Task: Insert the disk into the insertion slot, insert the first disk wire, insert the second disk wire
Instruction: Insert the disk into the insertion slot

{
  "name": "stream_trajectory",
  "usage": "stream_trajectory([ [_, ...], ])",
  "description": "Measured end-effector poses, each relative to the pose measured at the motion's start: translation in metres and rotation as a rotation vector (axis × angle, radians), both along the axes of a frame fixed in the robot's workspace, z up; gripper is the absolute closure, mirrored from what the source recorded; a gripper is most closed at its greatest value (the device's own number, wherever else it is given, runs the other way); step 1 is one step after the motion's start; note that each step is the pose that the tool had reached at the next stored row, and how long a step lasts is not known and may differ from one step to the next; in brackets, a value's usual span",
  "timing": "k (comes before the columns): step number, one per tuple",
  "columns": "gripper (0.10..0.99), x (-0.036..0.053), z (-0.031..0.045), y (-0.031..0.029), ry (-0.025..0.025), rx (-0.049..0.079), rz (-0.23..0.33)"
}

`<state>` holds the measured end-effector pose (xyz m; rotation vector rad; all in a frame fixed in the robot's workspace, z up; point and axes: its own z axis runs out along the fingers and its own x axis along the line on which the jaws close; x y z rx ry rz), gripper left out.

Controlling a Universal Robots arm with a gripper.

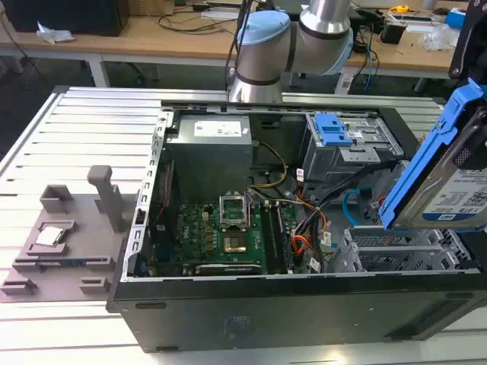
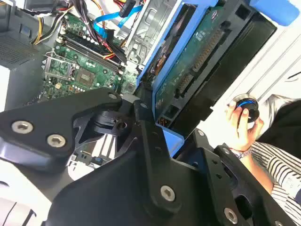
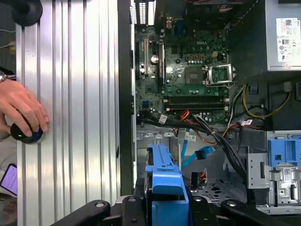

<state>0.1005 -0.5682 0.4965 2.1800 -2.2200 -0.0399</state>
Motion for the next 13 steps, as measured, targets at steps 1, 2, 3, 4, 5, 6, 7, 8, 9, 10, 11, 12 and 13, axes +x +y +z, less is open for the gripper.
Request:
stream_trajectory([
  [1, 0.722, -0.0001, -0.0021, 0.0000, 0.0000, 0.000, 0.000],
  [2, 0.722, -0.0001, -0.0035, 0.0000, 0.0000, 0.000, 0.000],
  [3, 0.722, -0.0002, -0.0046, 0.0000, 0.0000, 0.000, 0.000],
  [4, 0.722, -0.0002, -0.0052, 0.0000, 0.0000, 0.000, 0.000],
  [5, 0.722, -0.0002, -0.0059, 0.0000, 0.0000, 0.000, 0.000],
  [6, 0.722, -0.0002, -0.0065, 0.0000, 0.0000, 0.000, 0.000],
  [7, 0.722, -0.0003, -0.0074, 0.0000, 0.0000, 0.000, 0.000],
  [8, 0.722, -0.0003, -0.0082, 0.0000, 0.0000, 0.000, 0.000],
  [9, 0.722, -0.0003, -0.0094, 0.0000, 0.0000, 0.000, 0.000],
  [10, 0.722, -0.0003, -0.0111, 0.0000, 0.0001, 0.000, 0.000],
  [11, 0.722, -0.0003, -0.0121, 0.0000, 0.0000, 0.000, 0.000],
  [12, 0.722, -0.0003, -0.0127, 0.0000, 0.0000, 0.000, 0.000],
  [13, 0.722, -0.0003, -0.0135, 0.0000, 0.0000, 0.000, 0.000],
])
